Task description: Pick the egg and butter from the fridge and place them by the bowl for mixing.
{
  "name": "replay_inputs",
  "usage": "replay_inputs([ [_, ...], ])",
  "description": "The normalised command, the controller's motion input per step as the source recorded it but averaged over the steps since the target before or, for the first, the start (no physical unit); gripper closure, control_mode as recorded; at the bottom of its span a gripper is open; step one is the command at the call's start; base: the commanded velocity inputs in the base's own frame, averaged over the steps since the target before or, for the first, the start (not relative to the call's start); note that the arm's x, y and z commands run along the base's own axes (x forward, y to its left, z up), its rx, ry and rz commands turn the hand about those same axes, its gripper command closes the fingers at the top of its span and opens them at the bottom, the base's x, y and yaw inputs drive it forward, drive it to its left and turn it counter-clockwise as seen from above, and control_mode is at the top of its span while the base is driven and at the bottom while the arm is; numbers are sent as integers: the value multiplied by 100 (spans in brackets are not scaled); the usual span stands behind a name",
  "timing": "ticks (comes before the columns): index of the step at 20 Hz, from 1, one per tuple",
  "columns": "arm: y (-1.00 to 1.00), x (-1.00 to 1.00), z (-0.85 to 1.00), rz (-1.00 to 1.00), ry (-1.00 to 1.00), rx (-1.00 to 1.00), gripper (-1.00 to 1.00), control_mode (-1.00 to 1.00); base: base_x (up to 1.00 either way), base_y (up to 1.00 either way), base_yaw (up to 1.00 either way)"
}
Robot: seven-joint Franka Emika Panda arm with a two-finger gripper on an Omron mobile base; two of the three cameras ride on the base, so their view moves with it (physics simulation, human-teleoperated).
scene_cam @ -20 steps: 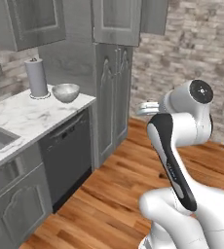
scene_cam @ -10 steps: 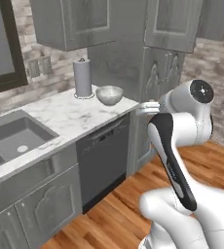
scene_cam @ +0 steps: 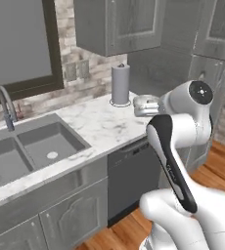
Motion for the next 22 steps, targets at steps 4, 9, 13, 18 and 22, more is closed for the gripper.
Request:
replay_inputs([
  [4, 0, 0, 0, 0, 0, 0, 100, 100, 77, -24, 9],
  [9, 0, 0, 0, 0, 0, 0, 100, 100, 75, -30, 3],
  [13, 0, 0, 0, 0, 0, 0, 100, 100, 62, -32, 14],
  [18, 0, 0, 0, 0, 0, 0, 100, 100, 58, -31, 20],
  [22, 0, 0, 0, 0, 0, 0, 100, 100, 43, -37, 22],
])
